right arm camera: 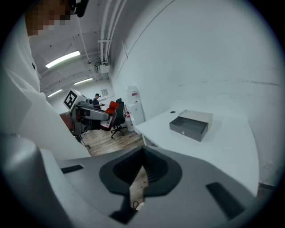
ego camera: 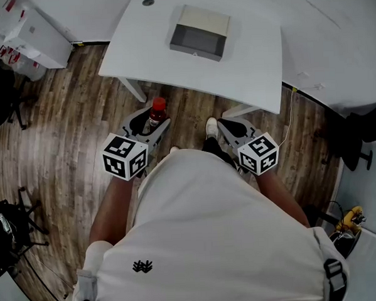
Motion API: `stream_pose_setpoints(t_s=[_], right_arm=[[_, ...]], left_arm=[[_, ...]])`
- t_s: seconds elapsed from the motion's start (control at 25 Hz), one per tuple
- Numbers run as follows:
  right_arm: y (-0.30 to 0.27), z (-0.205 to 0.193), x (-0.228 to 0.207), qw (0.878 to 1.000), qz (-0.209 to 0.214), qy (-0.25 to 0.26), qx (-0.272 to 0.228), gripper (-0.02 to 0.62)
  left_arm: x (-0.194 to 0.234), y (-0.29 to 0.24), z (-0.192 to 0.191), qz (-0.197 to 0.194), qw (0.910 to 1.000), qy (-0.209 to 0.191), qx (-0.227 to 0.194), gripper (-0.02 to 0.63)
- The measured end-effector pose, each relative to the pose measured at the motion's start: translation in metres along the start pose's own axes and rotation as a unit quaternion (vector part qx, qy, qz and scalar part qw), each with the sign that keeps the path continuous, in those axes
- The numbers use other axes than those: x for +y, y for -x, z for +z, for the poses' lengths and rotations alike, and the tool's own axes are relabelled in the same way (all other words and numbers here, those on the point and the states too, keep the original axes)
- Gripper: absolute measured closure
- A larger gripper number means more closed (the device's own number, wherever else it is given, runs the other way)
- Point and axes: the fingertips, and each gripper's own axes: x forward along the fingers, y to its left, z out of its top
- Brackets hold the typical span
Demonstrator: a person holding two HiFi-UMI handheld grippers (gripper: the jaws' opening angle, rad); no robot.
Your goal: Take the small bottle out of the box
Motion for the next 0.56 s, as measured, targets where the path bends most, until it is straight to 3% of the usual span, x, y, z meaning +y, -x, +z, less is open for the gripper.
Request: stream_pose_setpoints(t_s=[0.56], right_arm=[[0.002,-0.003,-0.010,1.000,0.005,-0.002,0.012,0.589]], left_arm=[[-0.003,-0.011,0.000,0.000,0.9999,0.007,0.012,0.385]])
